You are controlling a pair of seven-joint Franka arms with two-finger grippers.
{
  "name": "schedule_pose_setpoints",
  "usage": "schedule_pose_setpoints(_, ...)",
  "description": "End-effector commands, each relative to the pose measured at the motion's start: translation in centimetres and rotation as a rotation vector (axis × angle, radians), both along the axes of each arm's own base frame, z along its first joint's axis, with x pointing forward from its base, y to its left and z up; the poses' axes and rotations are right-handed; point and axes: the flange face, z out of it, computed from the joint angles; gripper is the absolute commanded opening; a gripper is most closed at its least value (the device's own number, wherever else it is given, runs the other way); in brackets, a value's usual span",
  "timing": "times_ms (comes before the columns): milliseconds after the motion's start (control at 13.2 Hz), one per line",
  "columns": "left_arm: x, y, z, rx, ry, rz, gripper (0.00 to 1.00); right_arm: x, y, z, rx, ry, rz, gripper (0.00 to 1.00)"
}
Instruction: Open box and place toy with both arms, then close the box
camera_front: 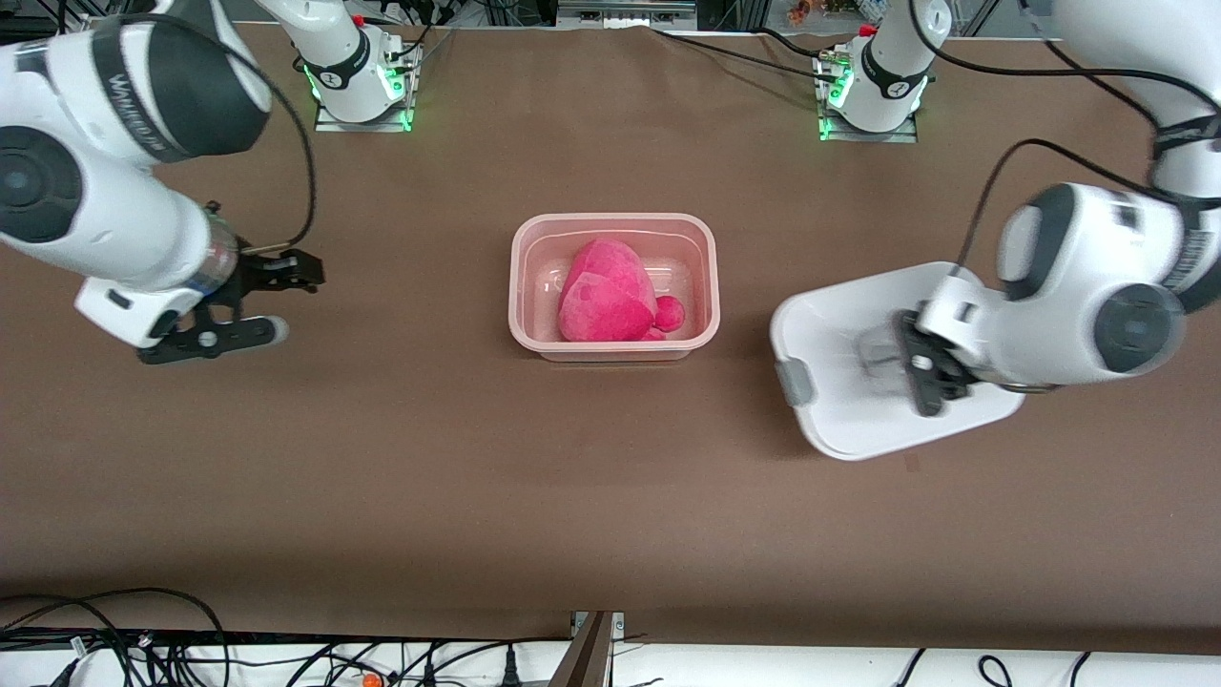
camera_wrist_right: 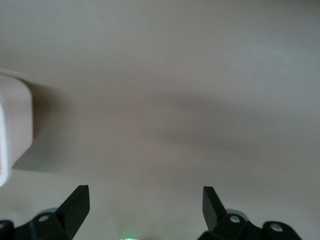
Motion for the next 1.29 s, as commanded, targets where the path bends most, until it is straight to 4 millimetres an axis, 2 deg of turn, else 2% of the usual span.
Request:
schedule_pose_setpoints(0,-4.0,-11.1,1.4,0.037,-0.017,-0.005,0.0,-1.2,-4.1,2.1,0.008,-0.009,-0.042,1.0)
schedule_pose_setpoints(151,-8.9,-20.3,1.3,0.061,-0.027,-0.036,0.0,-1.2,-6.6,4.3,0.003,-0.089,-0.084,1.0)
schedule_pose_setpoints(227,-11.4,-24.1,1.0,0.071,-0.027,-0.03,0.0,-1.1,-8.3,4.7,-0.003,-0.102,-0.111,1.0)
schedule_pose_setpoints(454,-15.3,-30.1,0.6,0.029,-0.048,-0.013,0.0,-3.3,-10.5,5.8,-0.025,-0.09,-0.145,1.0)
schedule_pose_setpoints(681,-15.6,-32.3,-0.5,-0.028,-0.087,-0.037,0.0,-4.6,-14.6,5.8,0.014,-0.061,-0.096,1.0)
schedule_pose_setpoints(756,-15.3,-32.5,-0.8,-0.043,-0.102,-0.035,0.0,-5.0,-14.8,5.9,0.018,-0.042,-0.079,1.0)
schedule_pose_setpoints(983,-14.3,-33.3,-2.8,-0.055,-0.11,-0.028,0.0,-6.6,-13.3,6.9,0.042,-0.02,-0.074,1.0)
schedule_pose_setpoints(1210,-14.1,-33.3,-3.2,-0.053,-0.104,-0.017,0.0,-5.9,-13.6,5.6,0.054,0.002,-0.077,1.0)
